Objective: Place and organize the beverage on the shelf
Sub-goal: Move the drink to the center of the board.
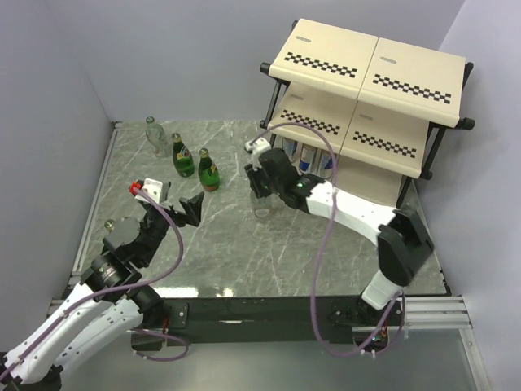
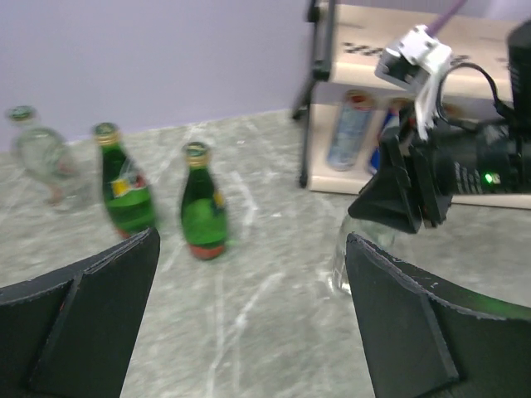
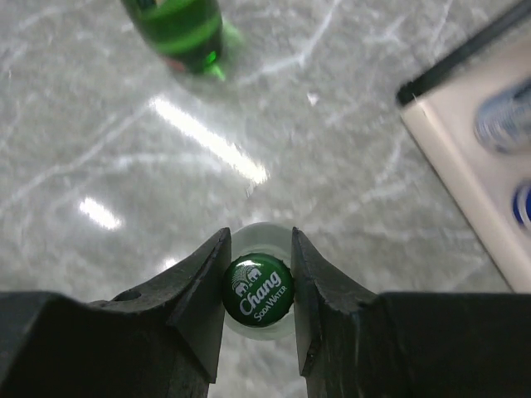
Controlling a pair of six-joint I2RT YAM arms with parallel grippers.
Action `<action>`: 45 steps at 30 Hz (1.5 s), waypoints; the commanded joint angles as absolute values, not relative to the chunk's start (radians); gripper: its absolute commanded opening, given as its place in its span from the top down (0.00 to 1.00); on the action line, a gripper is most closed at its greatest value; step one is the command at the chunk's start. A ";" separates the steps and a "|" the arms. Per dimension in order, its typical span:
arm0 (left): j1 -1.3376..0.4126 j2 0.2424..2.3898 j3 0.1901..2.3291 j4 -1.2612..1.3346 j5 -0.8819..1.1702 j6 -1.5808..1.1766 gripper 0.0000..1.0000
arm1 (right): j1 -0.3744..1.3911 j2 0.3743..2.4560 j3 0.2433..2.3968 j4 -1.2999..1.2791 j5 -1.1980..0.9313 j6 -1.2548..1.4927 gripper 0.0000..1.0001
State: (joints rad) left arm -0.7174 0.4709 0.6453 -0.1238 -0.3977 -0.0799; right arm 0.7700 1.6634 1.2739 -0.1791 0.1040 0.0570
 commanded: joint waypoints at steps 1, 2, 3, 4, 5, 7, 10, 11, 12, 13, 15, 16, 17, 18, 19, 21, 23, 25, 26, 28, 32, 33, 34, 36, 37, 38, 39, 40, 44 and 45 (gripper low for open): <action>-0.692 0.509 0.661 -0.048 -0.226 -0.173 0.01 | 0.767 1.464 1.194 -0.006 0.143 0.035 1.00; -0.690 0.521 0.667 -0.032 -0.201 -0.190 0.00 | 0.769 1.439 1.146 -0.005 0.146 0.031 1.00; -0.690 0.534 0.673 -0.022 -0.174 -0.225 0.01 | 0.767 1.415 1.125 -0.009 0.147 0.025 1.00; -0.690 0.558 0.673 -0.008 -0.113 -0.244 0.00 | 0.767 1.375 1.103 -0.009 0.152 0.023 1.00; -0.690 0.574 0.673 0.029 -0.088 -0.264 0.00 | 0.765 1.355 1.068 -0.011 0.156 0.017 1.00; -0.690 0.616 0.661 0.073 -0.036 -0.322 0.01 | 0.765 1.300 1.025 -0.003 0.164 0.009 1.00; -0.690 0.682 0.621 0.175 0.024 -0.391 0.01 | 0.767 1.250 0.957 0.037 0.179 -0.017 1.00; -0.692 0.699 0.612 0.198 0.044 -0.409 0.01 | 0.764 1.243 0.939 0.040 0.178 -0.017 1.00; -0.692 0.737 0.597 0.225 0.058 -0.432 0.01 | 0.759 1.238 0.930 0.046 0.175 -0.017 1.00; -0.692 0.756 0.589 0.270 0.080 -0.442 0.01 | 0.756 1.227 0.919 0.051 0.166 -0.017 1.00; -0.698 0.808 0.580 0.304 0.112 -0.460 0.01 | 0.744 1.223 0.893 0.063 0.155 -0.008 1.00; -0.703 0.821 0.575 0.339 0.118 -0.462 0.01 | 0.739 1.223 0.888 0.060 0.143 -0.006 1.00; -0.716 0.831 0.563 0.353 0.117 -0.465 0.00 | 0.733 1.226 0.891 0.051 0.135 -0.002 1.00; -0.724 0.845 0.557 0.366 0.117 -0.463 0.01 | 0.727 1.229 0.893 0.037 0.124 -0.002 1.00; -0.733 0.851 0.552 0.380 0.114 -0.459 0.01 | 0.713 1.232 0.894 0.031 0.115 0.027 1.00; -0.762 0.871 0.534 0.403 0.106 -0.439 0.01 | 0.706 1.235 0.902 0.009 0.092 0.035 0.97; -0.781 0.880 0.516 0.435 0.110 -0.430 0.00 | 0.698 1.238 0.914 -0.020 0.069 0.023 0.84; -0.795 0.896 0.480 0.465 0.107 -0.425 0.00 | 0.693 1.229 0.914 -0.044 0.048 0.009 0.70; -0.811 0.902 0.456 0.498 0.101 -0.423 0.00 | 0.692 1.224 0.907 -0.046 0.026 0.009 0.66; -0.836 0.928 0.439 0.523 0.072 -0.414 0.01 | 0.690 1.210 0.904 -0.057 0.014 -0.018 0.52; -0.860 0.998 0.437 0.548 0.043 -0.391 0.01 | 0.687 1.200 0.913 -0.078 0.014 -0.017 0.40; -0.864 1.029 0.439 0.560 0.040 -0.387 0.01 | 0.686 1.197 0.914 -0.087 0.014 -0.017 0.38; -0.867 1.043 0.442 0.564 0.040 -0.387 0.01 | 0.684 1.193 0.914 -0.090 0.014 -0.018 0.37; -0.873 1.086 0.456 0.566 0.037 -0.385 0.01 | 0.681 1.187 0.917 -0.104 0.011 -0.020 0.35; -0.874 1.101 0.465 0.557 0.040 -0.385 0.01 | 0.680 1.180 0.922 -0.112 0.011 -0.021 0.32; -0.880 1.115 0.483 0.551 0.032 -0.384 0.01 | 0.678 1.174 0.933 -0.118 0.012 -0.023 0.30; -0.884 1.146 0.492 0.543 0.029 -0.382 0.01 | 0.667 1.161 0.940 -0.138 0.011 -0.026 0.29; -0.887 1.161 0.505 0.526 0.026 -0.382 0.01 | 0.661 1.154 0.951 -0.152 0.005 -0.037 0.27; -0.908 1.245 0.577 0.489 0.014 -0.367 0.01 | 0.600 1.115 1.008 -0.236 -0.111 -0.066 0.26; -0.911 1.281 0.587 0.486 0.011 -0.367 0.00 | 0.585 1.094 1.012 -0.265 -0.139 -0.069 0.26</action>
State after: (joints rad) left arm -0.8963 1.2362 0.5106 0.4778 0.0277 -0.3946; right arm 0.6300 1.1660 0.9436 -0.2028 -0.0399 -0.0364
